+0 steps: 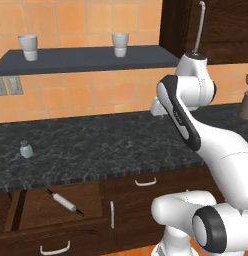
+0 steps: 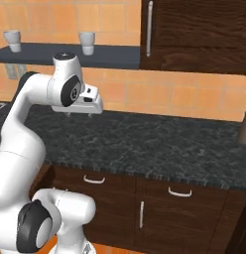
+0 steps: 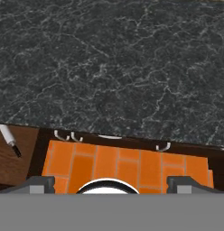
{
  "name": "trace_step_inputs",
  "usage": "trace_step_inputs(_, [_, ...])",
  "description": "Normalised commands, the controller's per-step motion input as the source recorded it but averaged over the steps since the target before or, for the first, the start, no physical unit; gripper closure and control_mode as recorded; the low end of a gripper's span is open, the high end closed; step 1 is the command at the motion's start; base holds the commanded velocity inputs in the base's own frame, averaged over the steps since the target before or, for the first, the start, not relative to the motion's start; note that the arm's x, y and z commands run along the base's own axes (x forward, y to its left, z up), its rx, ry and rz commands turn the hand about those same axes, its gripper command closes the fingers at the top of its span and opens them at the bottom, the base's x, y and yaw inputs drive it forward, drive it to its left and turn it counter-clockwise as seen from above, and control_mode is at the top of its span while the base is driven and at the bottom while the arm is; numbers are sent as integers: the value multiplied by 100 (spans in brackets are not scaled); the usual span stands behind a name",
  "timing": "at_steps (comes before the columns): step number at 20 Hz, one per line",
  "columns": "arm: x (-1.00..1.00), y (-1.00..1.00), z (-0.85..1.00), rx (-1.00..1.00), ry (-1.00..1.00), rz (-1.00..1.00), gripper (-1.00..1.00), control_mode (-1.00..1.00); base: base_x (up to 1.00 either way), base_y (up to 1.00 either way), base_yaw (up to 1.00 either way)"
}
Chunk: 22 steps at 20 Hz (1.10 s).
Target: Pick the rolling pin from the drawer and place it on the counter.
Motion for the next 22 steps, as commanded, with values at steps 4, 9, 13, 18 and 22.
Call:
trace_step_inputs(4, [0, 0, 0, 0, 0, 0, -100, 100, 32, -30, 0])
trace_step_inputs(9, [0, 0, 0, 0, 0, 0, -100, 100, 57, -2, 0])
trace_step_inputs(13, [0, 0, 0, 0, 0, 0, -100, 100, 36, 2, 0])
trace_step_inputs(18, [0, 0, 0, 0, 0, 0, -100, 100, 3, 14, 0])
trace_step_inputs(22, [0, 0, 0, 0, 0, 0, -100, 100, 2, 15, 0])
